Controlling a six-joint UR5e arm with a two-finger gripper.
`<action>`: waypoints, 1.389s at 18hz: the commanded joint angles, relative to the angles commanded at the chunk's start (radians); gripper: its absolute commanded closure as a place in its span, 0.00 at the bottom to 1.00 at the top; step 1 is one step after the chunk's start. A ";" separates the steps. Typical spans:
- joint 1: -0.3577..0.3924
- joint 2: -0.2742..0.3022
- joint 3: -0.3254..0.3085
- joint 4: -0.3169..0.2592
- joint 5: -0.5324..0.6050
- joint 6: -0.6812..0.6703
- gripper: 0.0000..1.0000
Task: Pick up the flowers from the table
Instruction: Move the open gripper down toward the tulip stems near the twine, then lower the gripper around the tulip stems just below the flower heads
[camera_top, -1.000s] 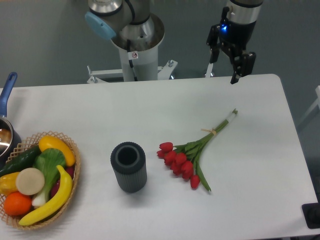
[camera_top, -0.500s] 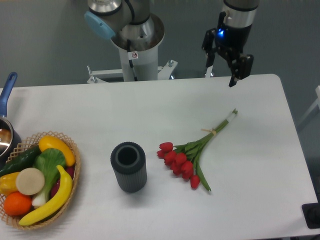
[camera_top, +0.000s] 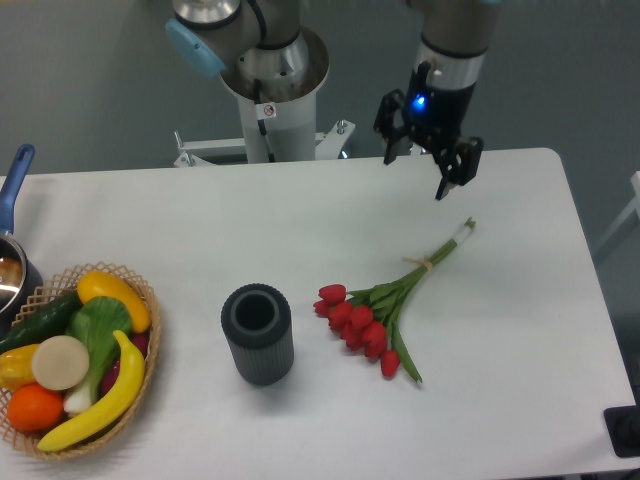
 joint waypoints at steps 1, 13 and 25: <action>0.000 -0.003 -0.003 0.002 0.000 0.002 0.00; -0.026 -0.097 -0.077 0.155 0.005 -0.002 0.00; -0.058 -0.199 -0.078 0.227 0.006 0.000 0.00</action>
